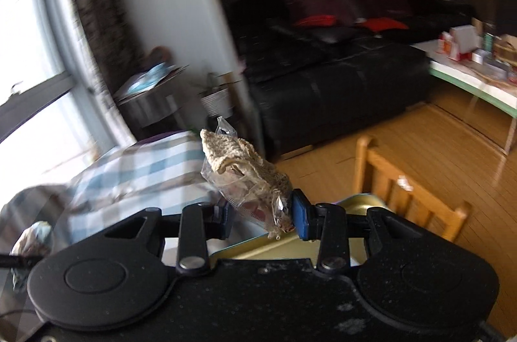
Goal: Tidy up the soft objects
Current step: 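Carry the pouch and lace sachet into the gold tray and release both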
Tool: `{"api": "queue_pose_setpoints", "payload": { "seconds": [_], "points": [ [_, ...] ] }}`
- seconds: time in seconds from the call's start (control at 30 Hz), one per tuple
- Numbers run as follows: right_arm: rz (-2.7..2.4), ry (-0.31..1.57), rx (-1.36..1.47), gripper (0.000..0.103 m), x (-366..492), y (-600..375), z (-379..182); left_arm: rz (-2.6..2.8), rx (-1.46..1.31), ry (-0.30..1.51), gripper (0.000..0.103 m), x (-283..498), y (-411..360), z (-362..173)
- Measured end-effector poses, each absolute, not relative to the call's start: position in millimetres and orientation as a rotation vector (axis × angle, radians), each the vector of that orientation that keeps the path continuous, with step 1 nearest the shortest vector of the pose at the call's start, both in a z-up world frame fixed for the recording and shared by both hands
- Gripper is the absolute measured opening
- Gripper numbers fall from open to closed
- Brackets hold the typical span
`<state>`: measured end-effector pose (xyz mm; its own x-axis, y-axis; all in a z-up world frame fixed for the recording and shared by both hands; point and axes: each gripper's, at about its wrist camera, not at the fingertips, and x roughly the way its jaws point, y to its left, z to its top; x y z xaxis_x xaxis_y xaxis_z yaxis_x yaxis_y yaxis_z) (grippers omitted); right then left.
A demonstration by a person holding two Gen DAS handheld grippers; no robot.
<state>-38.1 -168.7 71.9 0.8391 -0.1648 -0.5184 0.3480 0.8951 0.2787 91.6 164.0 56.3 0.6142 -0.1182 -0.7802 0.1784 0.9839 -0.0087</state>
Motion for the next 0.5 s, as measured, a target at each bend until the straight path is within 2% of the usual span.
{"api": "queue_pose_setpoints", "payload": {
  "seconds": [0.17,0.5],
  "points": [
    [-0.447,0.545,0.429,0.036,-48.2,-201.3,61.9,-0.298,0.091,0.921,0.043,89.7,104.9,61.2],
    [-0.538,0.675,0.518,0.036,-46.8,-232.0,36.0,-0.451,0.157,0.998,0.044,85.9,-2.4,33.0]
  ]
}}
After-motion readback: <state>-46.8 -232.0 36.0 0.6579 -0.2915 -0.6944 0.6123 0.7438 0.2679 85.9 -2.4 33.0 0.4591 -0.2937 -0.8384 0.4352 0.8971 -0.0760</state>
